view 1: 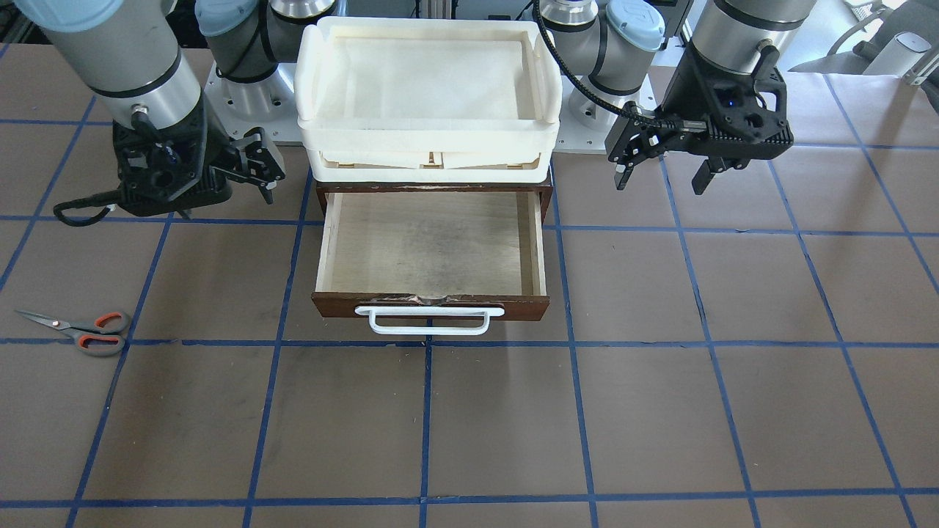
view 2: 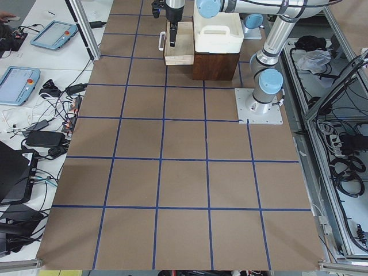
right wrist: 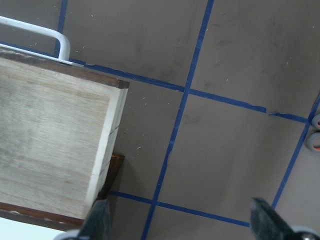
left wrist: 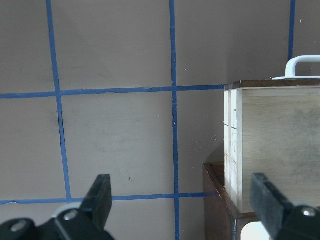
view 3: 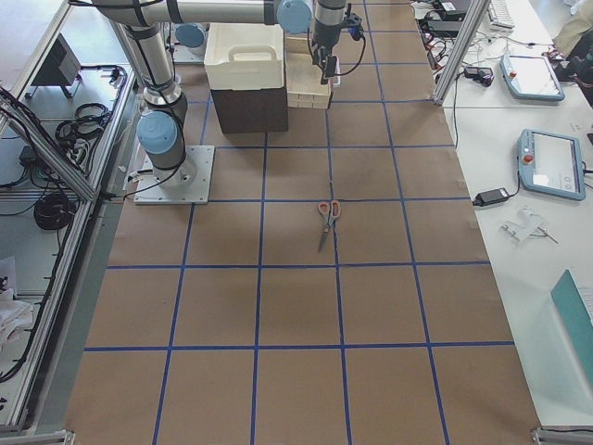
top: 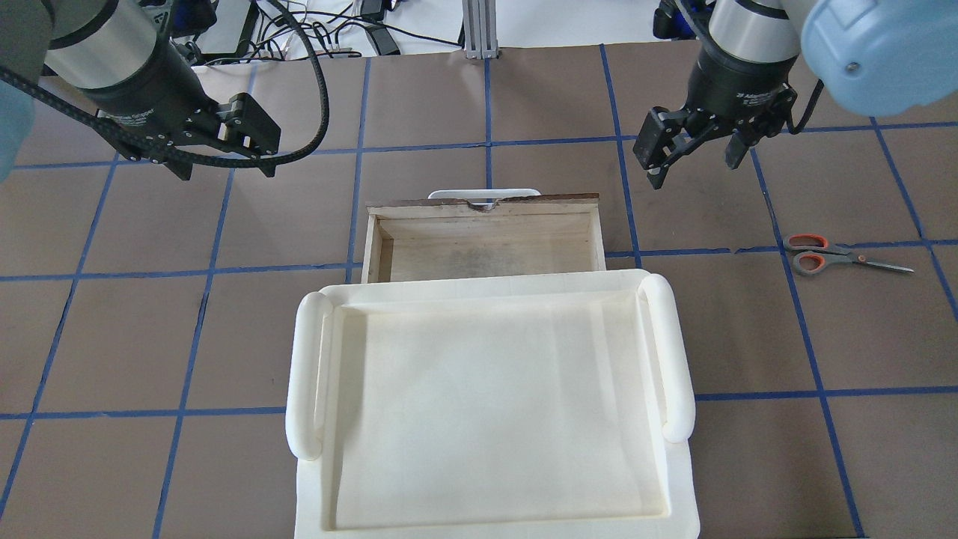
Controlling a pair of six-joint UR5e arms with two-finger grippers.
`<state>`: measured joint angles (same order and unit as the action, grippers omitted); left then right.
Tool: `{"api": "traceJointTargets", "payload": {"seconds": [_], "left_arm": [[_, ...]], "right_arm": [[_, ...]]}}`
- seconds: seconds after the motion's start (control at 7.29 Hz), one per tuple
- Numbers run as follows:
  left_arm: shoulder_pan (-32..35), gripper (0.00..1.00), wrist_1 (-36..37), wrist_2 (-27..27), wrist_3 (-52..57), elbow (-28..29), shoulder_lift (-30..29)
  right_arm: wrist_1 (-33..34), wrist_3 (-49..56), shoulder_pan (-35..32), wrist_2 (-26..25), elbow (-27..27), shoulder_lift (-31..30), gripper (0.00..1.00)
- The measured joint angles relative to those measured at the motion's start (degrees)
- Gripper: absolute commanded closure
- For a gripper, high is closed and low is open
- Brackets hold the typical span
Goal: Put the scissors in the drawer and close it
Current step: 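Move the right gripper down toward the grey-and-orange scissors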
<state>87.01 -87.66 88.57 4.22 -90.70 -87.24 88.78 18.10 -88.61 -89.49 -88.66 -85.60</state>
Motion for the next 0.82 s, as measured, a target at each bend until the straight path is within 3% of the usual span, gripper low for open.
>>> {"api": "traceJointTargets", "payload": {"seconds": [0.82], "left_arm": [[0.00,0.00,0.11,-0.22,-0.08,0.00,-0.13]], "right_arm": [[15.13,51.48,22.88,-0.68,-13.03,5.48,0.00]]}}
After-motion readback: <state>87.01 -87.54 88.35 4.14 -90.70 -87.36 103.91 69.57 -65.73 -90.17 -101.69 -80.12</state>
